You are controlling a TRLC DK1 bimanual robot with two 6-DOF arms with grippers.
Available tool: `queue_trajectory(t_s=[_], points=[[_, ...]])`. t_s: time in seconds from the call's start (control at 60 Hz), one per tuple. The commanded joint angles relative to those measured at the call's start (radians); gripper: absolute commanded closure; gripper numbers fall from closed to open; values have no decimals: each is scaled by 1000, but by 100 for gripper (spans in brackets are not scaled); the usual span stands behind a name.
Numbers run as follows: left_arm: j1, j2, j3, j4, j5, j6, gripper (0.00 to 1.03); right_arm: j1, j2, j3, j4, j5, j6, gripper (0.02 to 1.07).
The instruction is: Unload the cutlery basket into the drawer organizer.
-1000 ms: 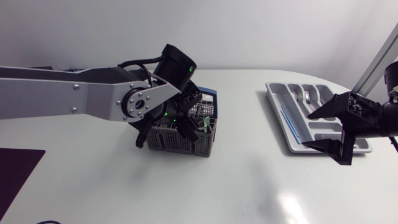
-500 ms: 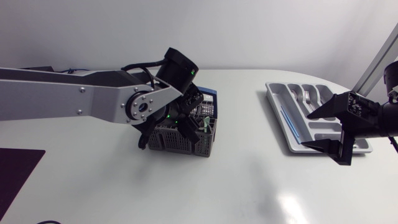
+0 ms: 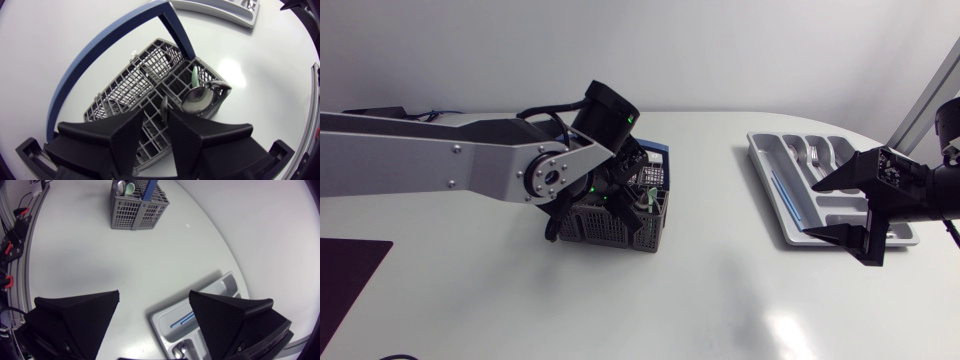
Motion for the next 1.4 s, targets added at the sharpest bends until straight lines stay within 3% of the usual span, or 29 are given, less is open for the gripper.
queue_trajectory(t_s=[0.0,0.167,0.4,0.467,0.75,0.8,1.383], points=[[-5,14,-27,7,-11,-4,80,10,-16,-37,6,-7,20,7],[-4,2,-38,21,-11,-13,88,10,-19,-41,6,-7,19,7],[-7,-19,-44,28,-11,-16,88,17,-20,-46,8,-7,23,7],[-7,-22,-46,28,-11,-16,93,17,-20,-46,8,-7,25,7],[-5,-38,-47,30,-5,-29,94,23,-22,-57,22,-4,30,7],[-5,-42,-46,30,4,-29,97,25,-22,-57,22,-4,30,7],[-4,-118,-6,-45,58,-53,97,40,-22,-61,34,4,43,7]])
